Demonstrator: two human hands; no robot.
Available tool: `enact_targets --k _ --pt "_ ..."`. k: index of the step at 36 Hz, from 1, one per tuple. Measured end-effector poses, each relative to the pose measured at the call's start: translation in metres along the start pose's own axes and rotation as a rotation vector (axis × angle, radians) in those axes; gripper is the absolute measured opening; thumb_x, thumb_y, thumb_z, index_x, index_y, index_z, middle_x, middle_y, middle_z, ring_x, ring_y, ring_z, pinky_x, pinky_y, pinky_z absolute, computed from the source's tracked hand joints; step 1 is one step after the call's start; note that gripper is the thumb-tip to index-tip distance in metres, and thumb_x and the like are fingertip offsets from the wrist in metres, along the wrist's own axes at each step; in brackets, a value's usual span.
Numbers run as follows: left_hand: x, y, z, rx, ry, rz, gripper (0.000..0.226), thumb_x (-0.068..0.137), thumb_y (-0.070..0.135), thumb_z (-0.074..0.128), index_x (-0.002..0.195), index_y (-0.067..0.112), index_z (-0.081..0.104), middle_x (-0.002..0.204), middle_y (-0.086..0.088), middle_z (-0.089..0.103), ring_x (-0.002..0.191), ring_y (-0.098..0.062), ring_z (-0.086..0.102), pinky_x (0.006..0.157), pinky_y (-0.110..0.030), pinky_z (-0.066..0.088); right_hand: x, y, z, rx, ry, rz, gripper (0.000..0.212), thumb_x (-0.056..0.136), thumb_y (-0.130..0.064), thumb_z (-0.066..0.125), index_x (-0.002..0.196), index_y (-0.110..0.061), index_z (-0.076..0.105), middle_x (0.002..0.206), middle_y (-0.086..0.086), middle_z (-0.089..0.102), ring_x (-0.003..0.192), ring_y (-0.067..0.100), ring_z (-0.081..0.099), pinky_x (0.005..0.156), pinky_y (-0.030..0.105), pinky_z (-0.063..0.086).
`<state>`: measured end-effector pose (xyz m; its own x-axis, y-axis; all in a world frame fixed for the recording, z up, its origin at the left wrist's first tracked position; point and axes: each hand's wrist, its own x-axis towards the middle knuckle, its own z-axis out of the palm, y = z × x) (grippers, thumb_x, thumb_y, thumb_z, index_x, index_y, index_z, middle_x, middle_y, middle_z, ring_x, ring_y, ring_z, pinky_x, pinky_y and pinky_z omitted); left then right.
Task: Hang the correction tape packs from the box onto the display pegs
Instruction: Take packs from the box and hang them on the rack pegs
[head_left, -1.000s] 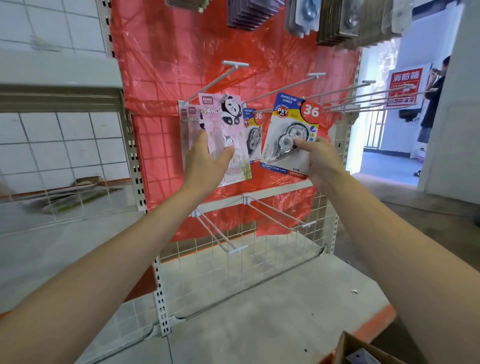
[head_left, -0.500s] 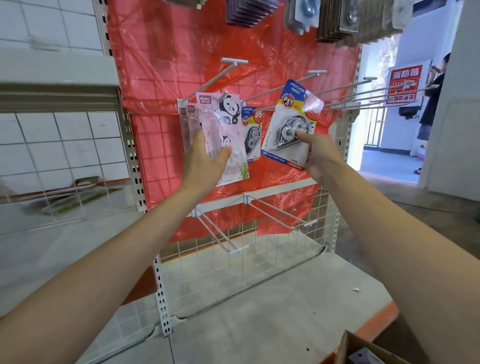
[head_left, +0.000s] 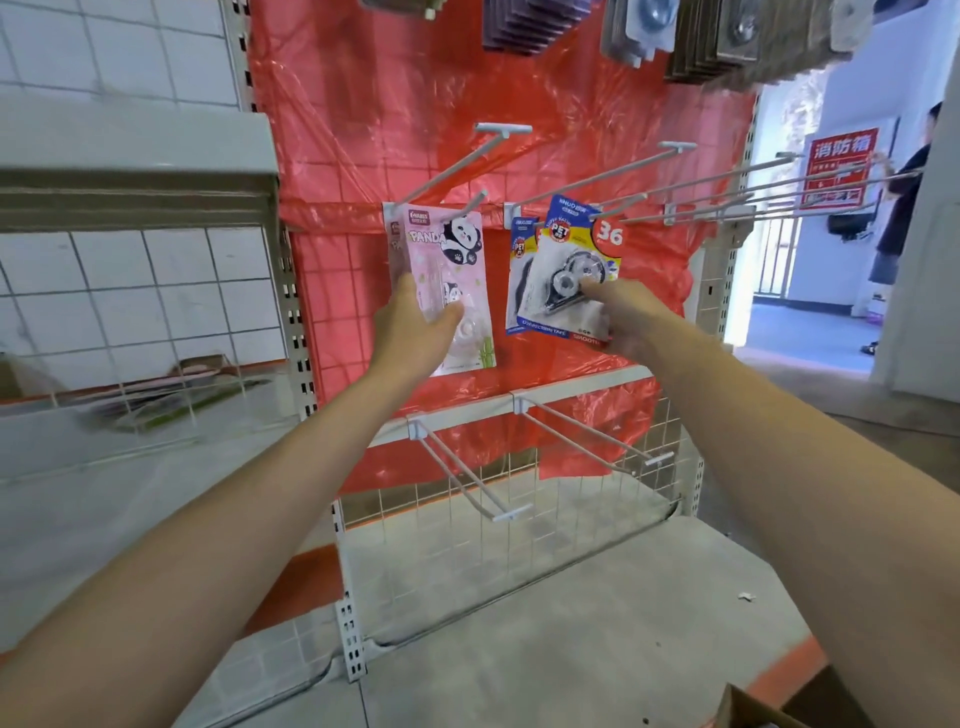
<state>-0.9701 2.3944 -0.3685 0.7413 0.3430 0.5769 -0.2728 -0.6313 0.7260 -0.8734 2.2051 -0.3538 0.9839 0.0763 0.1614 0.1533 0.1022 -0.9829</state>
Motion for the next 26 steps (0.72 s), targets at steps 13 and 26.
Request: enact_targets --k 13,26 --pt "0.063 -0.042 0.008 0.139 0.016 -0.072 0.053 0.097 0.024 0.054 0.139 0.000 0.034 0.139 -0.015 0.043 0.102 -0.022 0.047 0.078 -0.028 0.037 0.121 0.041 0.046 -0.123 0.092 -0.096 0.035 0.093 -0.013 0.060 0.126 -0.004 0.051 0.118 0.016 0.063 0.104 0.031 0.063 0.093 0.050 0.051" --pt "0.074 -0.055 0.017 0.200 0.057 -0.040 0.037 0.095 0.020 0.056 0.123 -0.002 0.043 0.099 -0.008 0.046 0.082 -0.024 0.047 0.064 -0.029 0.037 0.114 0.033 0.063 -0.260 0.132 -0.114 0.042 0.097 -0.017 0.055 0.132 0.002 0.045 0.105 0.014 0.060 0.096 0.021 0.051 0.082 0.029 0.042"
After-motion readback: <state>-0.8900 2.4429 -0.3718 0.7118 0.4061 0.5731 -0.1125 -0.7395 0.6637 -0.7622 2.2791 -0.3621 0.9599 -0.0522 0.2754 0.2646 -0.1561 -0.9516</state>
